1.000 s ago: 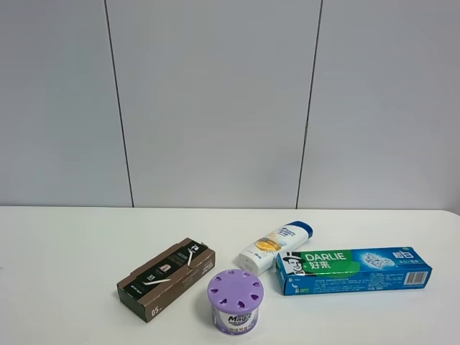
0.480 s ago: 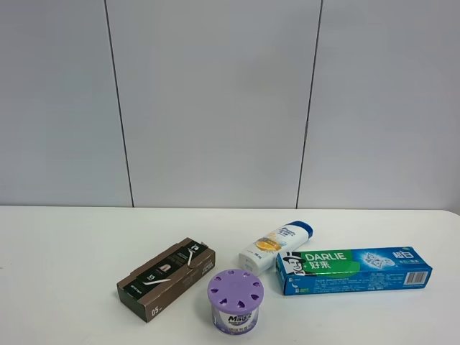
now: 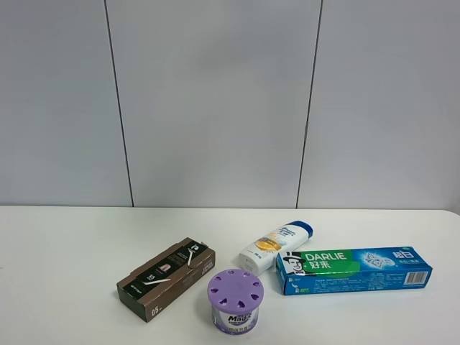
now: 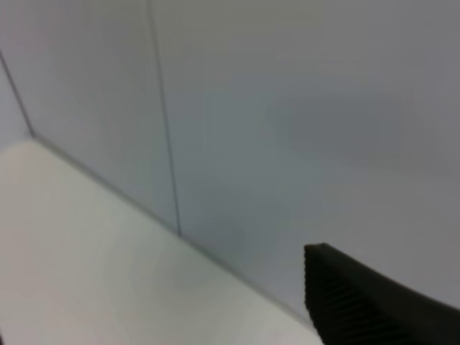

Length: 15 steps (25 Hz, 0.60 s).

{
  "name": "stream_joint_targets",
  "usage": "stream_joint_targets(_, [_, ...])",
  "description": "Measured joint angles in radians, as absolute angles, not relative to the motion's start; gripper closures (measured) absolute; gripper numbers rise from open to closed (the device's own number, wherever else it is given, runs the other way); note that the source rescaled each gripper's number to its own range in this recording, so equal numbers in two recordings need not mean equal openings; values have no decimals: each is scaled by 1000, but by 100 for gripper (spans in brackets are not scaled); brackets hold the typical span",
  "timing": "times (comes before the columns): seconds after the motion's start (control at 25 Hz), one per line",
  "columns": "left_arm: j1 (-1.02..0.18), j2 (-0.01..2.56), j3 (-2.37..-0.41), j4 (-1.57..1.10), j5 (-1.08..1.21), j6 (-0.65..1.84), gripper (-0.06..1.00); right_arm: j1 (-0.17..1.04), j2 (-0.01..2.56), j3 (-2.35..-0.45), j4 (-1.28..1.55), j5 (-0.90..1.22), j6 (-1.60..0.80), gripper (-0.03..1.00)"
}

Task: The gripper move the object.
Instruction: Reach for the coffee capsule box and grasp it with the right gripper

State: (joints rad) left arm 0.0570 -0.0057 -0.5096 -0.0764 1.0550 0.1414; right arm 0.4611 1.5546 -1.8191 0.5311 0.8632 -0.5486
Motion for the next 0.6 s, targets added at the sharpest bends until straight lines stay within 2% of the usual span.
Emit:
stream_joint_targets(0.2, [57, -6, -510, -76, 1055, 142, -6, 652, 1775, -1934, 218, 953, -303, 41])
stream_joint_targets(0.36, [57, -6, -510, -76, 1055, 142, -6, 736, 1938, -2032, 146, 1064, -152, 41])
stream_joint_targets(0.6, [57, -6, -510, -76, 1055, 142, -6, 820, 2075, -2120, 91, 1189, -172, 41])
